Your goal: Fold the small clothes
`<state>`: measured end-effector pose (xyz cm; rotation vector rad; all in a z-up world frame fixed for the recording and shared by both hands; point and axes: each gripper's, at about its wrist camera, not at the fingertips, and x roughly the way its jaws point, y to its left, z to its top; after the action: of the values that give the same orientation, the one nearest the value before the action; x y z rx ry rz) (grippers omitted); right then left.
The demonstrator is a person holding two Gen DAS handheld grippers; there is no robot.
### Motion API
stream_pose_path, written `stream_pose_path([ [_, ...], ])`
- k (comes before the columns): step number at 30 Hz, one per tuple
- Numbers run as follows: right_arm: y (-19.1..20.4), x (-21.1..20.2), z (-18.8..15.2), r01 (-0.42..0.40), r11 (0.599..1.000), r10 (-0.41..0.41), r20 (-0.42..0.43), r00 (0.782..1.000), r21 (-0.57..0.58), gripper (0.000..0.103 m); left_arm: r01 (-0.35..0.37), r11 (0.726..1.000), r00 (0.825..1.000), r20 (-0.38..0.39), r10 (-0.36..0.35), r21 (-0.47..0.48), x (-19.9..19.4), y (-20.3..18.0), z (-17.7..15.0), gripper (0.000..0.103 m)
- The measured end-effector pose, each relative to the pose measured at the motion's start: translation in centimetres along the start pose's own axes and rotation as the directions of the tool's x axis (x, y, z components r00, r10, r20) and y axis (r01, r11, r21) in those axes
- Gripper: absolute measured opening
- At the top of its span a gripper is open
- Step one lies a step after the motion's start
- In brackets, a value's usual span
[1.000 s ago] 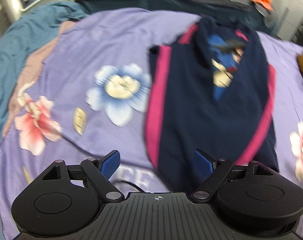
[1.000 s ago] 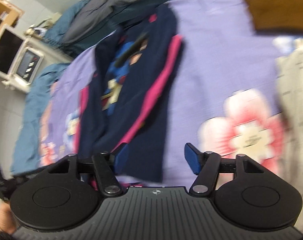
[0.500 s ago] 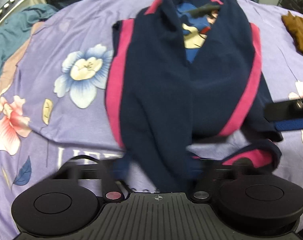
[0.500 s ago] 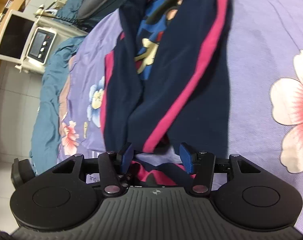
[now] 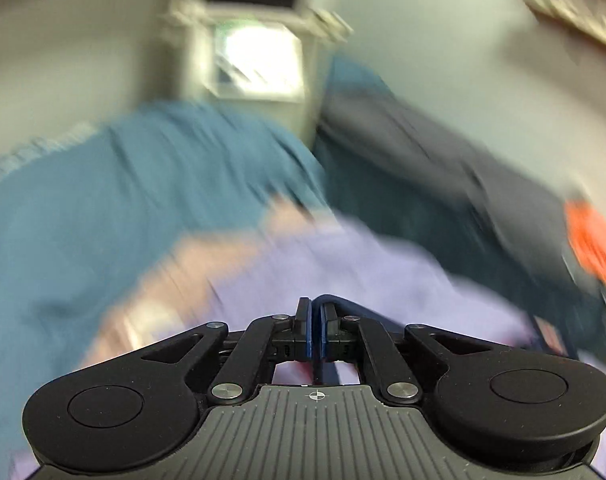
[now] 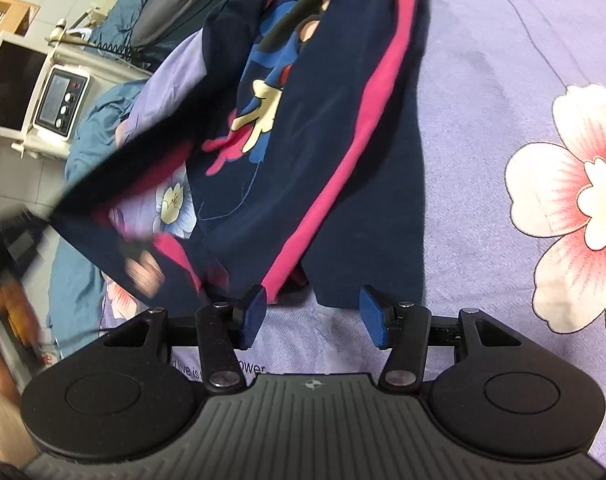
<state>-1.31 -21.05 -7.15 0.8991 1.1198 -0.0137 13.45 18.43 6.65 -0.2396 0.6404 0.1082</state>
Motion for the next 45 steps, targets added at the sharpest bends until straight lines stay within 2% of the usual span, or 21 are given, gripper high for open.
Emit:
stream_pose_path([
  [1,0.2,0.0,0.0,0.003,1.0,-0.003,0.001,1.0,-0.009,0.059,-0.031,0.999,0.999,0.022,0.032,-0.032,0.8,0.4,1.1,0.057],
  [2,0.3,0.0,-0.1,0.005,1.0,-0.005,0.002,1.0,-0.017,0.059,-0.055,0.997,0.998,0.025,0.057,-0.058,1.6,0.7,1.9,0.084],
  [3,0.4,0.0,-0.2,0.007,1.0,-0.007,0.0,1.0,-0.024,0.06,-0.076,0.994,0.997,0.016,0.077,-0.073,2.3,0.9,2.4,0.103],
  [5,0.6,0.1,-0.2,0.008,0.999,-0.008,-0.003,1.0,-0.032,0.06,-0.08,0.995,0.997,-0.016,0.079,-0.062,3.5,1.2,2.7,0.103],
  [7,0.7,0.2,-0.4,0.008,0.999,-0.008,-0.007,1.0,-0.032,0.06,-0.073,0.997,0.996,-0.042,0.072,-0.011,4.2,1.0,1.6,0.103],
  [9,0.9,0.5,-0.3,0.009,0.999,-0.009,-0.011,1.0,-0.033,0.06,-0.061,0.997,0.992,-0.106,0.067,0.056,4.9,1.2,0.2,0.103],
  [12,1.1,1.0,-0.5,0.006,1.0,-0.006,-0.024,1.0,-0.028,0.062,-0.049,0.99,0.97,-0.232,0.078,0.129,5.8,0.7,-2.7,0.103],
  [15,1.5,1.7,-0.6,-0.004,1.0,0.003,-0.047,0.999,-0.026,0.062,0.046,0.983,0.947,-0.321,0.015,0.18,5.4,-0.5,-5.8,0.103],
  [20,2.4,3.2,-0.1,-0.019,0.999,0.016,-0.078,0.997,-0.028,0.065,0.181,0.931,0.912,-0.409,-0.038,0.316,3.4,-3.2,-10.4,0.103],
  [23,2.9,4.2,0.3,-0.018,1.0,0.016,-0.076,0.997,-0.019,0.063,0.206,0.903,0.902,-0.432,-0.025,0.378,2.7,-4.6,-12.4,0.103],
  [24,3.0,4.4,0.3,-0.018,1.0,0.017,-0.073,0.997,-0.016,0.06,0.211,0.896,0.899,-0.437,-0.021,0.391,2.6,-4.8,-12.8,0.103],
  [26,3.3,5.1,0.4,-0.021,1.0,0.02,-0.084,0.996,-0.017,0.043,0.212,0.893,0.894,-0.448,-0.013,0.397,2.3,-4.8,-13.4,0.103],
  [27,3.5,5.4,0.4,-0.025,1.0,0.023,-0.097,0.995,-0.019,0.025,0.215,0.893,0.889,-0.457,-0.012,0.395,2.3,-4.7,-13.6,0.103],
  [30,4.2,5.4,-0.1,-0.036,0.998,0.03,-0.102,0.994,-0.057,0.016,0.202,0.9,0.883,-0.47,0.003,0.386,2.4,-4.5,-13.7,0.103],
  [31,4.3,5.1,-0.3,-0.041,0.996,0.033,-0.093,0.995,-0.079,0.008,0.197,0.902,0.881,-0.472,0.009,0.383,2.4,-4.4,-13.7,0.103],
  [32,4.4,4.7,-0.5,-0.047,0.994,0.039,-0.083,0.996,-0.096,0.004,0.191,0.905,0.88,-0.474,0.013,0.38,2.3,-4.3,-13.6,0.103],
  [34,4.3,3.7,-0.4,-0.07,0.993,0.063,-0.066,0.996,-0.099,0.002,0.184,0.911,0.879,-0.476,0.015,0.369,2.1,-4.2,-13.5,0.103],
  [37,3.8,1.1,0.2,-0.151,0.987,0.151,-0.013,0.988,-0.059,0.002,0.185,0.916,0.875,-0.483,0.011,0.356,1.8,-4.2,-13.4,0.103],
  [40,3.6,-2.8,1.1,-0.229,0.972,0.233,0.079,0.969,-0.053,0.002,0.198,0.907,0.872,-0.489,0.009,0.371,1.3,-5.0,-13.9,0.103],
  [42,3.2,-5.5,1.9,-0.275,0.961,0.278,0.156,0.948,-0.043,0.002,0.207,0.896,0.872,-0.489,0.013,0.393,1.0,-5.7,-14.3,0.103],
  [45,1.9,-9.1,3.5,-0.283,0.959,0.28,0.27,0.921,-0.028,0.002,0.224,0.882,0.874,-0.486,0.006,0.414,0.4,-6.8,-14.8,0.103],
])
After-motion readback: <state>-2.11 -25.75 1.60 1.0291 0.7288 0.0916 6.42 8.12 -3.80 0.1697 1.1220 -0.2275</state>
